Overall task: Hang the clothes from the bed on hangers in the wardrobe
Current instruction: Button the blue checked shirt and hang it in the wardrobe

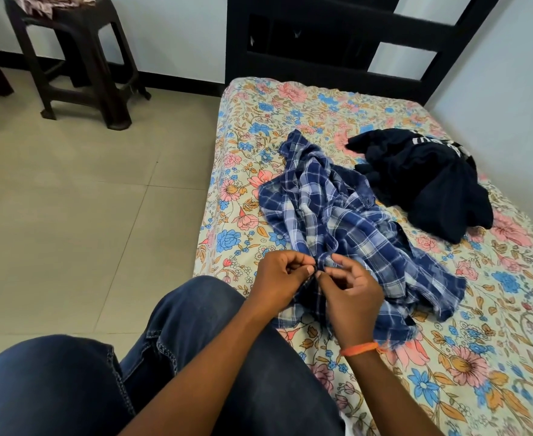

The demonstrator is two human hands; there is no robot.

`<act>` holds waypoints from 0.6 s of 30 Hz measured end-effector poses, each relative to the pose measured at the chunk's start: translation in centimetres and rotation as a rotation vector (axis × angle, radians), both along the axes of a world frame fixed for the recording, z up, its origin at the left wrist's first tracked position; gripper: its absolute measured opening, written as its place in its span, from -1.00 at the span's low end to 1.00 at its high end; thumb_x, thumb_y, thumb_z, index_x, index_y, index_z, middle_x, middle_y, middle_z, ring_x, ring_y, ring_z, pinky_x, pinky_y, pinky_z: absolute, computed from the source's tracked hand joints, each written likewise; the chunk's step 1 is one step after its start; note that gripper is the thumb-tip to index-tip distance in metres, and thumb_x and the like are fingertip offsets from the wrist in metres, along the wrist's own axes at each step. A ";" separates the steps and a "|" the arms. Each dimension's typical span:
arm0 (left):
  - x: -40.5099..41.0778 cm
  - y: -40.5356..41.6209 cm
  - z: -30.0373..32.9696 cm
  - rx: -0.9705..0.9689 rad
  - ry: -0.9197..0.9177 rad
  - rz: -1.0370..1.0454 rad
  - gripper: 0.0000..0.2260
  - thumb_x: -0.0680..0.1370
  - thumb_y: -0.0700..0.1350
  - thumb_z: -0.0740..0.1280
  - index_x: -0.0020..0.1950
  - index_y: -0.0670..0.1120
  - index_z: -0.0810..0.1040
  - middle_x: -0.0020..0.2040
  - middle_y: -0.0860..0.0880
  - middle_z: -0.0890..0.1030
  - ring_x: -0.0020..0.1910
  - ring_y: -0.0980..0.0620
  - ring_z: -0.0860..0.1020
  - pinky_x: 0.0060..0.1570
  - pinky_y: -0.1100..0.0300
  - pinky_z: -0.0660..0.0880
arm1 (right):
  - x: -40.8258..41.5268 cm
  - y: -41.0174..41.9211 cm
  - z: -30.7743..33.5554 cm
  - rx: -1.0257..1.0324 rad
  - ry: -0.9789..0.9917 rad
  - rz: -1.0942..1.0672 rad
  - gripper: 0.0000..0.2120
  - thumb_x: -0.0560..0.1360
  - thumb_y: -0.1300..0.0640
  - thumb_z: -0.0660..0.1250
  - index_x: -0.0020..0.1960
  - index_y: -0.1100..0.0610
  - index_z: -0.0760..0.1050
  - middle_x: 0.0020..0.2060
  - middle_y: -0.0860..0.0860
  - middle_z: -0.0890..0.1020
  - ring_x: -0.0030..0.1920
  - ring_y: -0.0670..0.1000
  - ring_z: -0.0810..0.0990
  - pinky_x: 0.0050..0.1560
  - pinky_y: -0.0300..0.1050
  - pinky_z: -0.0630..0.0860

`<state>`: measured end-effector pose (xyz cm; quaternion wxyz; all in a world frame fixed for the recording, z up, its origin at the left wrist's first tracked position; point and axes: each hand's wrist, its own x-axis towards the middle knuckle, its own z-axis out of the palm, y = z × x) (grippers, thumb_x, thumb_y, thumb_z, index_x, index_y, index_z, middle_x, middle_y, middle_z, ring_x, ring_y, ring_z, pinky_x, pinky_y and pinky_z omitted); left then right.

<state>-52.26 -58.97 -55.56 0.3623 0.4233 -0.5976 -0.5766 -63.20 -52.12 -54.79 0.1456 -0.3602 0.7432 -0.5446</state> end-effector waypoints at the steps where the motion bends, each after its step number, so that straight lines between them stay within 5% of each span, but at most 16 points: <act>1: 0.0 0.0 0.0 0.002 0.002 0.000 -0.88 0.51 -0.27 0.44 -0.04 -0.07 0.68 -0.19 0.01 0.70 -0.24 0.21 0.62 -0.18 0.37 0.52 | 0.0 0.0 0.0 0.001 -0.038 -0.010 -0.69 0.39 0.25 0.53 0.11 0.05 0.64 -0.23 -0.12 0.71 -0.22 -0.16 0.68 -0.11 -0.18 0.59; 12: -0.2 0.6 0.0 -0.113 -0.166 0.008 -0.94 0.52 -0.23 0.42 -0.07 -0.09 0.68 -0.24 0.09 0.65 -0.34 0.29 0.54 -0.30 0.45 0.44 | -0.3 -0.4 1.0 -0.140 -0.046 -0.039 -0.73 0.40 0.37 0.49 0.01 0.08 0.59 -0.18 -0.05 0.68 -0.19 -0.15 0.66 -0.14 -0.37 0.55; 18: -0.1 0.3 0.1 -0.029 -0.058 0.011 -0.93 0.51 -0.25 0.45 -0.08 -0.09 0.68 -0.25 0.03 0.67 -0.33 0.27 0.57 -0.30 0.42 0.46 | 0.6 0.1 0.0 -0.120 0.060 0.055 -0.76 0.40 0.36 0.49 -0.03 0.09 0.60 -0.19 -0.14 0.66 -0.16 -0.14 0.66 -0.12 -0.34 0.56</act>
